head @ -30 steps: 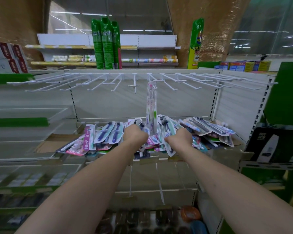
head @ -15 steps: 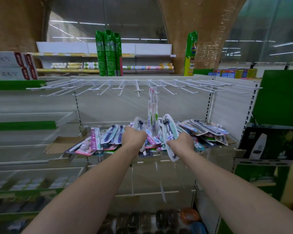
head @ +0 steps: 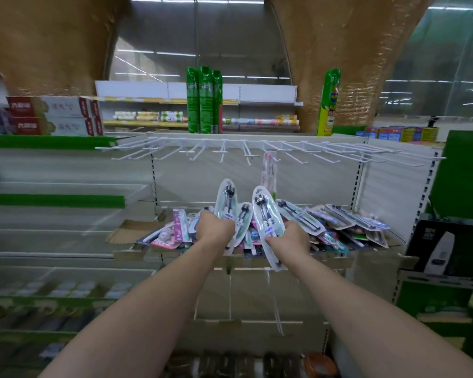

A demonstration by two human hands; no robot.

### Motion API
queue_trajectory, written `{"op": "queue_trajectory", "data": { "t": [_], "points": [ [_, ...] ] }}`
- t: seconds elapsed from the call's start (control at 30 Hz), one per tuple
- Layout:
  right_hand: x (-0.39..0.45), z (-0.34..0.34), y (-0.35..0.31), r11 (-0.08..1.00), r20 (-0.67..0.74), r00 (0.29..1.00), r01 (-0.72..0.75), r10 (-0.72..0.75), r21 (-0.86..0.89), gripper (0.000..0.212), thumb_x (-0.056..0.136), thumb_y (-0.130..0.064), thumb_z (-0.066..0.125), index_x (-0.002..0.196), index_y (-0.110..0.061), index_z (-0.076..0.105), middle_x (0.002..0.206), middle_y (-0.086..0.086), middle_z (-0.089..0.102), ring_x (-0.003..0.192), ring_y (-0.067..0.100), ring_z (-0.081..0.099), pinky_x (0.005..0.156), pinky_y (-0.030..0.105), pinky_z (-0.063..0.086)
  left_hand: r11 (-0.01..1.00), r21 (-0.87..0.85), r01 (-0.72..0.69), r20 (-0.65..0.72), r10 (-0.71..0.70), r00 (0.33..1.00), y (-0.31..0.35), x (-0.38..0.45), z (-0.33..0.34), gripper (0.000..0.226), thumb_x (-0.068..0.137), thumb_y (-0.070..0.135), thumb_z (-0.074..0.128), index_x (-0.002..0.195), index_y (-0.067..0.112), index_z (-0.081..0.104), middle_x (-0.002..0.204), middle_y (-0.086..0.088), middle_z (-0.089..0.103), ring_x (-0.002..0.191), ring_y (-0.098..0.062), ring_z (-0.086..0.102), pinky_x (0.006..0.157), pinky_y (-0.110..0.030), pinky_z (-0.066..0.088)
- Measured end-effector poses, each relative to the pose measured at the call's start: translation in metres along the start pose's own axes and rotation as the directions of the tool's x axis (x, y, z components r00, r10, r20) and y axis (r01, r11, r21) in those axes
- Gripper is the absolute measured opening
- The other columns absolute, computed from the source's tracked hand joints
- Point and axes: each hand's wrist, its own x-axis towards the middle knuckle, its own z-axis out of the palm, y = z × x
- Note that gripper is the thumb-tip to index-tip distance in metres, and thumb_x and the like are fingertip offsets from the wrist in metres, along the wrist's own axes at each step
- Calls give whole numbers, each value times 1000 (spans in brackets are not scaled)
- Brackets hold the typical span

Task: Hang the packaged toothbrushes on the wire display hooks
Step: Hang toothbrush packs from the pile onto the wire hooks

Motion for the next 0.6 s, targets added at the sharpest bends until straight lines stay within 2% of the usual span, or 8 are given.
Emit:
{"op": "queue_trajectory", "data": {
  "t": [0.07, 0.2, 0.27, 0.33, 0.43, 0.5, 0.57, 0.6],
  "points": [
    [2, 0, -5, 1000, 1, 1000, 16, -16, -6, 30, 86, -25, 75, 107, -12, 58, 101, 6, 65, 84, 25, 58, 64, 31, 43, 1000, -7, -3, -28, 3, 1000, 3, -1, -6, 41, 76, 7, 63, 114, 10, 49, 104, -13, 62, 93, -35, 64, 81, -46, 60],
    [8, -2, -10, 1000, 17, 999, 27, -27, 4, 34, 83, -25, 76, 109, -12, 58, 102, 7, 66, 87, 26, 62, 64, 31, 45, 1000, -11, 2, -21, -3, 1000, 8, -3, -12, 45, 78, -3, 69, 118, 3, 50, 104, -15, 62, 78, -22, 63, 53, -32, 49],
    [10, -3, -10, 1000, 25, 999, 30, -30, 7, 36, 82, -27, 77, 109, -12, 57, 102, 8, 65, 89, 27, 62, 68, 33, 49, 1000, 1, 5, -21, -5, 1000, 11, -5, -10, 50, 78, -6, 70, 124, 1, 49, 106, -16, 62, 72, -18, 60, 48, -28, 44],
    [12, -4, -9, 999, 43, 998, 40, -41, 17, 36, 82, -26, 76, 108, -13, 56, 102, 8, 64, 89, 27, 62, 68, 33, 49, 1000, 2, 1, -21, -1, 1000, 15, -7, -8, 57, 76, -7, 70, 128, 3, 47, 108, -16, 61, 75, -20, 62, 48, -30, 47],
    [16, -3, -7, 998, 85, 995, 53, -56, 35, 37, 82, -24, 76, 110, -14, 54, 103, 8, 64, 88, 26, 63, 70, 36, 53, 1000, -1, 14, -10, -14, 1000, 18, -12, -6, 56, 76, -7, 67, 126, 8, 48, 104, -13, 62, 84, -25, 66, 63, -39, 61],
    [17, -3, -6, 997, 107, 991, 73, -77, 39, 36, 81, -25, 76, 110, -14, 57, 102, 6, 66, 90, 27, 64, 75, 37, 55, 999, -32, 16, -13, -17, 1000, 18, -15, -5, 46, 78, -7, 65, 119, 8, 51, 98, -12, 64, 82, -24, 65, 64, -39, 61],
    [17, -3, -4, 994, 118, 988, 90, -96, 56, 33, 82, -24, 75, 110, -13, 60, 100, 6, 68, 91, 27, 64, 73, 33, 51, 999, -40, 11, -53, -13, 999, 18, -17, -6, 39, 77, -3, 66, 113, 10, 54, 94, -11, 64, 81, -24, 63, 61, -34, 55],
    [18, -2, -3, 992, 120, 987, 97, -106, 77, 32, 83, -22, 75, 110, -13, 60, 99, 5, 68, 90, 26, 63, 71, 31, 49, 999, -37, 9, -76, -12, 997, 17, -18, -6, 38, 76, -1, 66, 111, 10, 55, 93, -10, 65, 82, -25, 63, 65, -35, 55]
  ]
}}
